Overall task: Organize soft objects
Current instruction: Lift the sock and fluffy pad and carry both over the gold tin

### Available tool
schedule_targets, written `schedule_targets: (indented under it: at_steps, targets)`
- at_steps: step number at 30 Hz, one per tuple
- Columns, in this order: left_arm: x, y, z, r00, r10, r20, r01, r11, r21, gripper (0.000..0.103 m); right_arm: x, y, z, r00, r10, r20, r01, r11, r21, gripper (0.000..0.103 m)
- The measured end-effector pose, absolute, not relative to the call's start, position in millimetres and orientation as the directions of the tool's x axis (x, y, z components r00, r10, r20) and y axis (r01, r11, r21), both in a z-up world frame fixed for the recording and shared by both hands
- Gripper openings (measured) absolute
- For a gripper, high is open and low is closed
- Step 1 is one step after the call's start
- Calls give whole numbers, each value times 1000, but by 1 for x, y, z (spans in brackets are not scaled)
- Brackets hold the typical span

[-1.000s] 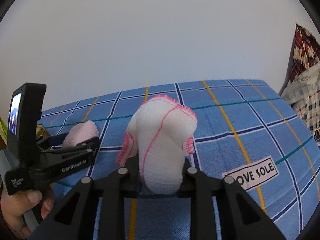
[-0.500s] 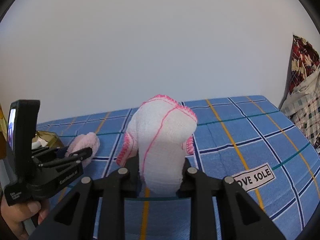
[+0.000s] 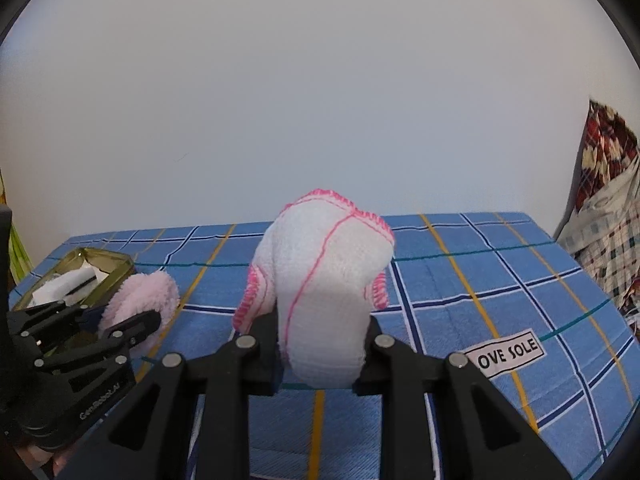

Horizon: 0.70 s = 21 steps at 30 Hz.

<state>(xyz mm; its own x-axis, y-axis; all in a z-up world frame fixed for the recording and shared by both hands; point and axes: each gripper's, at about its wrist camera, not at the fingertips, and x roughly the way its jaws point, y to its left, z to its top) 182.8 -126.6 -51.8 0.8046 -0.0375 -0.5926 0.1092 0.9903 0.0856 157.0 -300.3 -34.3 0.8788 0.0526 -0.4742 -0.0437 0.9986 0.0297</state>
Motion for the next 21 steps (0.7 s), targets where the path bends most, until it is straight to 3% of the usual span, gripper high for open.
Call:
schedule_targets:
  at_steps: [21]
  targets:
    - [130,-104,-48,853,-84,-515,123,992,42,30,127,-283,-31,906,61,-419,-53,998,30,23]
